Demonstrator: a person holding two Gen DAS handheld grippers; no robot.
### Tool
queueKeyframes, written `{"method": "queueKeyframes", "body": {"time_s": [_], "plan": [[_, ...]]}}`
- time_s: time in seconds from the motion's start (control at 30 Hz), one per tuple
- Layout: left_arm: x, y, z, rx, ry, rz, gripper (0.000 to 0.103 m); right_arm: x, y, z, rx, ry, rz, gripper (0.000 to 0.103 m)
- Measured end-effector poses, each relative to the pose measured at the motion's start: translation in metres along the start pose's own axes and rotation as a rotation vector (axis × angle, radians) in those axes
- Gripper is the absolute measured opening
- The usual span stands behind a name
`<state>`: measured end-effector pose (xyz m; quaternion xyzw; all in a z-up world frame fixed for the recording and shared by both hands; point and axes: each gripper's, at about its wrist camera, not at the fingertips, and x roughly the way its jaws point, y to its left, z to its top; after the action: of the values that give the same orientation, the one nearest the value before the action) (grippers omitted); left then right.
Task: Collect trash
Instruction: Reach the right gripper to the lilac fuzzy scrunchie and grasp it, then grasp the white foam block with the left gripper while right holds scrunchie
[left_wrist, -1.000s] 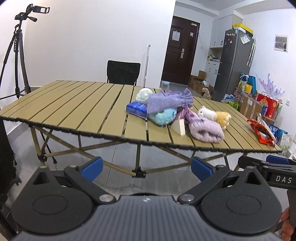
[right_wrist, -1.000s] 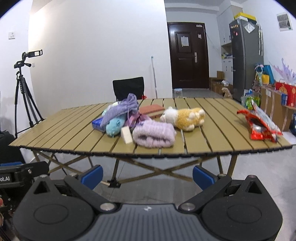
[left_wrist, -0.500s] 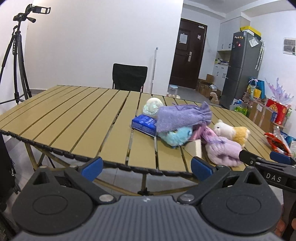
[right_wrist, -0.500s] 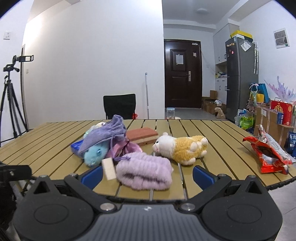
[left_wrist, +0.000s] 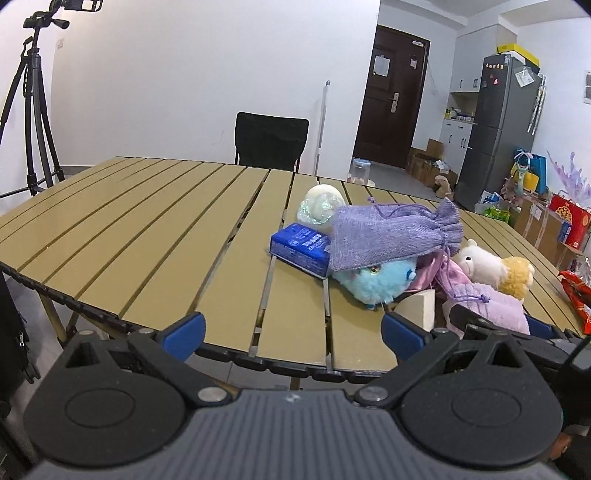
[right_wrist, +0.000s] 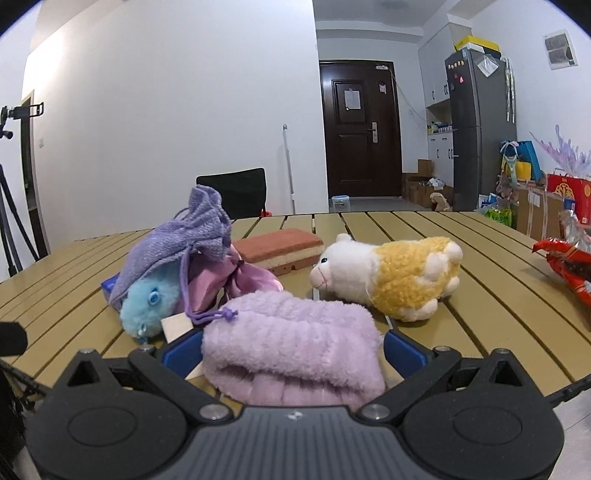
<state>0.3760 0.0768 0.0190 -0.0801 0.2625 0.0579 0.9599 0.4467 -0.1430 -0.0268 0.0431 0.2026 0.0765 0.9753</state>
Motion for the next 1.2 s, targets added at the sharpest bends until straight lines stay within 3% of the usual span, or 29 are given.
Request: {"method": "queueKeyframes", "body": {"time_s": [0.23, 0.3, 0.43, 0.57, 1.0, 1.2], "plan": [[0.004, 0.001, -0.001, -0.024, 0.022, 0.001, 0.103, 0.003, 0.001, -0.001, -0.001, 0.004, 0.019, 0.081], [0.004, -0.001, -0.001, -0.026, 0.022, -0.003, 0.103, -0.003, 0.001, -0.001, -0.015, -0.006, 0.024, 0.067], [0.007, -0.01, -0.001, -0.033, 0.026, -0.014, 0.103, -0.015, 0.0, 0.003, -0.036, -0.015, 0.032, 0.051], [0.012, -0.025, -0.002, -0.029, 0.029, -0.029, 0.103, -0.03, -0.012, 0.005, -0.016, -0.046, 0.075, 0.023], [0.041, -0.091, -0.013, 0.032, 0.022, -0.042, 0.103, -0.063, -0.072, 0.008, 0.058, -0.091, 0.021, 0.019], [0.061, -0.116, -0.018, 0.098, 0.009, 0.015, 0.084, -0.07, -0.09, 0.008, 0.075, -0.095, 0.016, 0.019]]}}
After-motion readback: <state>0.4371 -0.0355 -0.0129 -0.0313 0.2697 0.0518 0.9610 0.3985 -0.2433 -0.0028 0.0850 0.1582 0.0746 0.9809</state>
